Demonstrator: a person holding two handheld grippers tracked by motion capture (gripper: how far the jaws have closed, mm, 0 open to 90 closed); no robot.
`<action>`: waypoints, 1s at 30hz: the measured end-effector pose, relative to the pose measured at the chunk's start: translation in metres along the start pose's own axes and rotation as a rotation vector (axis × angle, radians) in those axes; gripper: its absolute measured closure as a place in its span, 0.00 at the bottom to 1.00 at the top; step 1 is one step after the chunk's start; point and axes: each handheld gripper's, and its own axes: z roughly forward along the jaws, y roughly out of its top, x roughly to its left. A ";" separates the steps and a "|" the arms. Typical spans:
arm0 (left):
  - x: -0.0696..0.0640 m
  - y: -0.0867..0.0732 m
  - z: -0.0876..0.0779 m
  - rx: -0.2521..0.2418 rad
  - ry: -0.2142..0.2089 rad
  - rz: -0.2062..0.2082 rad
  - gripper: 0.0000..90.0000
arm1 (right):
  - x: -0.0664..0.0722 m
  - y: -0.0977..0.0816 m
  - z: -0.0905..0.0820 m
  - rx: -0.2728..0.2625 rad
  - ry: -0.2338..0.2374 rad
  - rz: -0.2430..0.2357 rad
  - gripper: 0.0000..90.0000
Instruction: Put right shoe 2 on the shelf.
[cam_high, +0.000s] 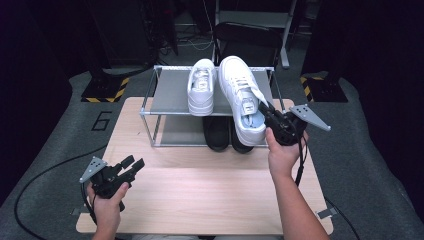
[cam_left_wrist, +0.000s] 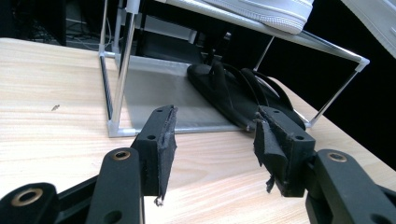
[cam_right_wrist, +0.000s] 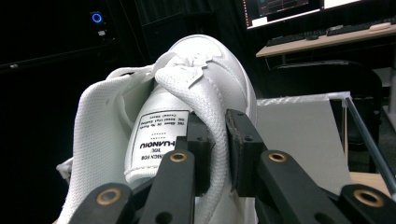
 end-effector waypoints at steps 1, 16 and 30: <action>0.000 0.000 0.000 -0.002 0.002 0.003 0.53 | 0.000 0.002 0.004 -0.002 -0.004 0.002 0.89; -0.002 -0.001 0.000 -0.021 0.011 -0.001 0.53 | -0.011 0.018 0.050 0.010 -0.067 0.012 0.89; 0.002 0.000 -0.006 -0.026 0.017 -0.003 0.53 | -0.019 0.020 0.084 0.045 -0.120 0.037 0.89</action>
